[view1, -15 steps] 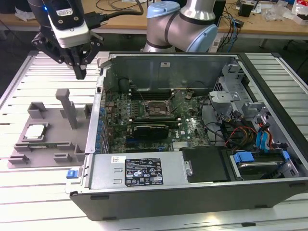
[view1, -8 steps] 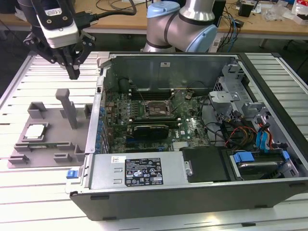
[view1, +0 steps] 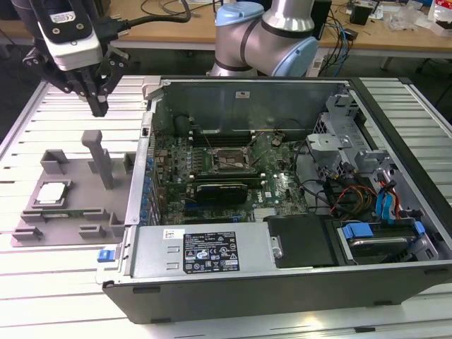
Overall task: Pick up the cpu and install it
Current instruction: 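Reach for the cpu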
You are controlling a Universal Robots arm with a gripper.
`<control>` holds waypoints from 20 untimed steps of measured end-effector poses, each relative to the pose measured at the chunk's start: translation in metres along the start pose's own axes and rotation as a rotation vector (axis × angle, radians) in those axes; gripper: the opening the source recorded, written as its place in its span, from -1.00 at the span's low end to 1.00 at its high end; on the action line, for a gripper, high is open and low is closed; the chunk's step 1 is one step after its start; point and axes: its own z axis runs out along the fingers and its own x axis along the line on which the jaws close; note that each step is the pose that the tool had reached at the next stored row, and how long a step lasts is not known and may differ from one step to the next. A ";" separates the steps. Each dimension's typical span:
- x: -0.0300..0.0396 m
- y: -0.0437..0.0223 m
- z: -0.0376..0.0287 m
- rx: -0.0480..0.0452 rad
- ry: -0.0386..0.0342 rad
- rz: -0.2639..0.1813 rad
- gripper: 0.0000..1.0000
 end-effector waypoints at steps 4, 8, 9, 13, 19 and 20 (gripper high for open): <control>0.0098 -0.0007 -0.0003 -0.0001 -0.0014 0.000 -0.79; 0.0211 -0.0016 -0.0006 -0.0002 -0.0024 0.000 -0.79; 0.0220 -0.0016 -0.0007 -0.0002 -0.0023 0.000 -0.79; 0.0326 -0.0024 -0.0010 -0.0002 -0.0030 0.000 -0.79; 0.0517 -0.0038 -0.0016 -0.0005 -0.0051 0.000 -0.79; 0.0565 -0.0042 -0.0007 -0.0011 -0.0059 0.000 -0.79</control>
